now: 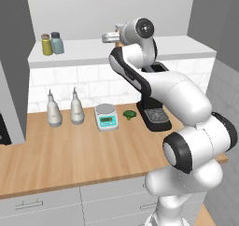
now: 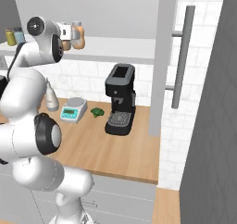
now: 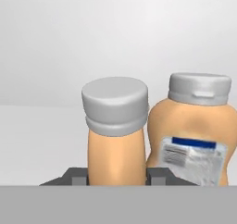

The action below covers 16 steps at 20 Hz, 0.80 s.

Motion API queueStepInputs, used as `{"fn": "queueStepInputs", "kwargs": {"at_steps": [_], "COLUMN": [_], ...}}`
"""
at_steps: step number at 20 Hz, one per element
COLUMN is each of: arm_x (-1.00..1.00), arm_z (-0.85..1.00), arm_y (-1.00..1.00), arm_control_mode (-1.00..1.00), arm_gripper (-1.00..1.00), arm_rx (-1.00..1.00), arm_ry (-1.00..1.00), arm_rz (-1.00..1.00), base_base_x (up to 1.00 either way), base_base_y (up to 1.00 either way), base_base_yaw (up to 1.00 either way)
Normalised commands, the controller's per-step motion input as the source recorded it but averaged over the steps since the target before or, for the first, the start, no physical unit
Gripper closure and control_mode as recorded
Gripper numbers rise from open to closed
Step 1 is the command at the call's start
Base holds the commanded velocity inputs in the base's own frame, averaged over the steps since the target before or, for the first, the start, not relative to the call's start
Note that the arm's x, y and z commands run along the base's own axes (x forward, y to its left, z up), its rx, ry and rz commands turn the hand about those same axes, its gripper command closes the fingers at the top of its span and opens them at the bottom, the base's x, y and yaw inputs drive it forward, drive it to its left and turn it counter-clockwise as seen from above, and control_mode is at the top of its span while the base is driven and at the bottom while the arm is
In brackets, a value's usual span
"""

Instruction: Put the shaker and condiment bottle from the counter next to their counterparts in the cabinet.

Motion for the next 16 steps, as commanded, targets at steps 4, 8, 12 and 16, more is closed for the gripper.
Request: {"fn": "queueStepInputs", "kwargs": {"at_steps": [4, 8, 12, 16], "arm_x": [0.30, 0.33, 0.26, 0.13], "arm_z": [-0.23, -0.26, -0.16, -0.10], "arm_y": [0.00, 0.00, 0.00, 0.00], "arm_control_mode": [-1.00, -1.00, -1.00, -1.00], "arm_gripper": [1.00, 1.00, 1.00, 1.00], "arm_rx": [-0.02, -0.01, 0.00, 0.00], "arm_ry": [-0.04, -0.03, 0.00, 0.00], "arm_rz": [0.01, 0.02, 0.00, 0.00], "base_base_x": [0.00, 0.00, 0.00, 0.00], "base_base_y": [0.00, 0.00, 0.00, 0.00], "base_base_yaw": [0.00, 0.00, 0.00, 0.00]}}
